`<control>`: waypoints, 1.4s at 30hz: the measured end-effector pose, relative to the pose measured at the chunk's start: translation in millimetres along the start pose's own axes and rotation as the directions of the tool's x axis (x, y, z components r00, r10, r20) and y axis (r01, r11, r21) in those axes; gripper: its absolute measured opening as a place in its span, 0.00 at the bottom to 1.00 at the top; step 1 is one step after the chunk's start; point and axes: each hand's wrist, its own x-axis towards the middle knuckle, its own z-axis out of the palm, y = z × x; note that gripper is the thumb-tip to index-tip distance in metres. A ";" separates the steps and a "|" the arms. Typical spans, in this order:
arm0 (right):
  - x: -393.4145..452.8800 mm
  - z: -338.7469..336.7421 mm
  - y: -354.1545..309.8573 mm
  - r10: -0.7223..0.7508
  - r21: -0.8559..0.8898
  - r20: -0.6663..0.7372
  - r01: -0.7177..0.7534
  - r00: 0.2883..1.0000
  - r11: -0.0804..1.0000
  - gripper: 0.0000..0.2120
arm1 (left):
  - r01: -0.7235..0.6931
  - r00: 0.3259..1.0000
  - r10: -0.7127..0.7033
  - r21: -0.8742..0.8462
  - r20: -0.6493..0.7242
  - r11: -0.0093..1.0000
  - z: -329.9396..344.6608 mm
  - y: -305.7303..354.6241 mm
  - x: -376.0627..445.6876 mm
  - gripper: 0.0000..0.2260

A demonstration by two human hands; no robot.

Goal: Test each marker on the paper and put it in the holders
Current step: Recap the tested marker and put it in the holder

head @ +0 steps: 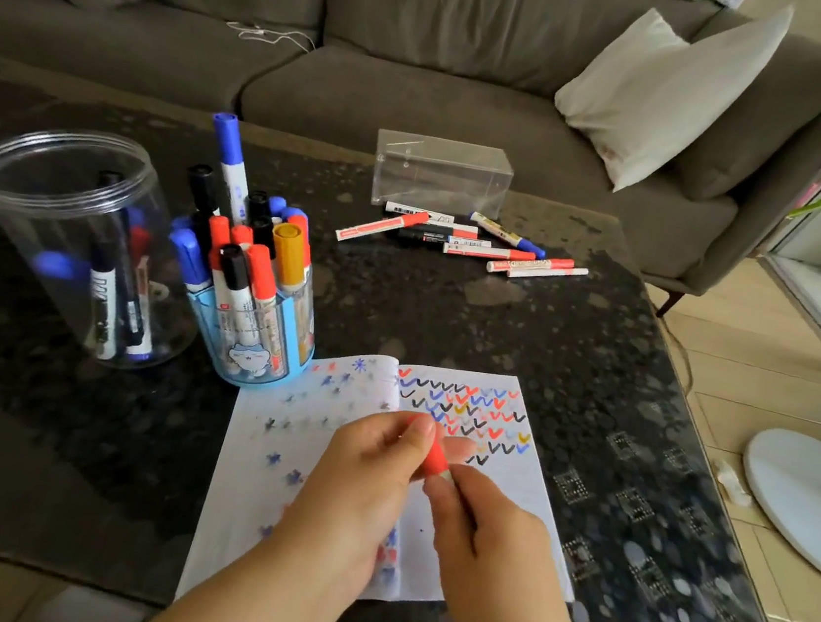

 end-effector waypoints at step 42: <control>33.5 -61.7 42.3 0.080 0.432 0.010 -0.076 0.997 0.899 0.14 | -0.309 0.946 0.303 0.601 0.115 0.737 -10.7 -2.1 13.4 0.04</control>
